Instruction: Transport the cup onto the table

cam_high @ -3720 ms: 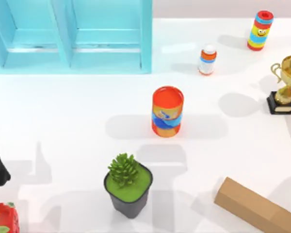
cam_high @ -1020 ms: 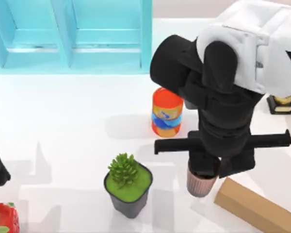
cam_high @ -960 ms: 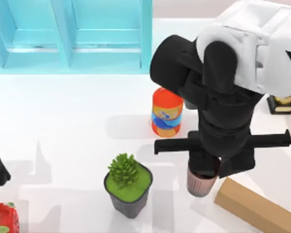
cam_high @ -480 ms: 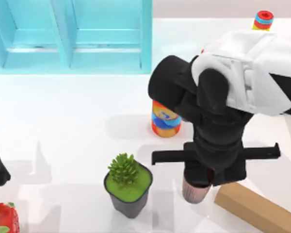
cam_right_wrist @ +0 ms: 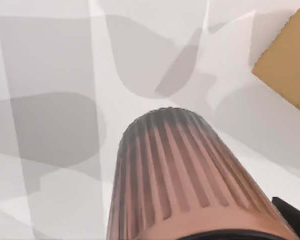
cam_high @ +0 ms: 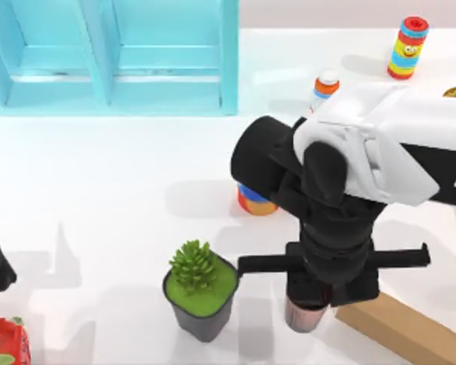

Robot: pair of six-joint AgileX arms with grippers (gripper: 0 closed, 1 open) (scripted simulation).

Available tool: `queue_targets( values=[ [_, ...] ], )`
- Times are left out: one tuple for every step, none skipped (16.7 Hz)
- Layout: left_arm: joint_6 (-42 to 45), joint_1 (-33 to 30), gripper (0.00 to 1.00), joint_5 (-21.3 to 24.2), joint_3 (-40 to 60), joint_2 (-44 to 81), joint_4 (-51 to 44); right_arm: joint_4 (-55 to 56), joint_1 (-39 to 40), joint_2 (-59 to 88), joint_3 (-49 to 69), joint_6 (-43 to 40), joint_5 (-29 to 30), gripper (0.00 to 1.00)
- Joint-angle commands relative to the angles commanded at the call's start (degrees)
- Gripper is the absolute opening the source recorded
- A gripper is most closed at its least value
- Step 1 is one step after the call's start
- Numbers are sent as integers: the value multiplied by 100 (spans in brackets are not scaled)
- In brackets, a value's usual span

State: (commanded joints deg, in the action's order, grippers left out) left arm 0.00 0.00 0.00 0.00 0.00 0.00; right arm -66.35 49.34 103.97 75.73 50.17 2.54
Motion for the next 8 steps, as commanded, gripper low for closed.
queue_targets(
  values=[
    [0,0,100,0,0,0,0,0,0,0,0,0,0,8],
    [0,0,100,0,0,0,0,0,0,0,0,0,0,15],
    [0,0,100,0,0,0,0,0,0,0,0,0,0,23],
    [0,0,100,0,0,0,0,0,0,0,0,0,0,30],
    [0,0,100,0,0,0,0,0,0,0,0,0,0,38],
    [0,0,100,0,0,0,0,0,0,0,0,0,0,45],
    [0,0,100,0,0,0,0,0,0,0,0,0,0,53],
    [0,0,100,0,0,0,0,0,0,0,0,0,0,60]
  ],
)
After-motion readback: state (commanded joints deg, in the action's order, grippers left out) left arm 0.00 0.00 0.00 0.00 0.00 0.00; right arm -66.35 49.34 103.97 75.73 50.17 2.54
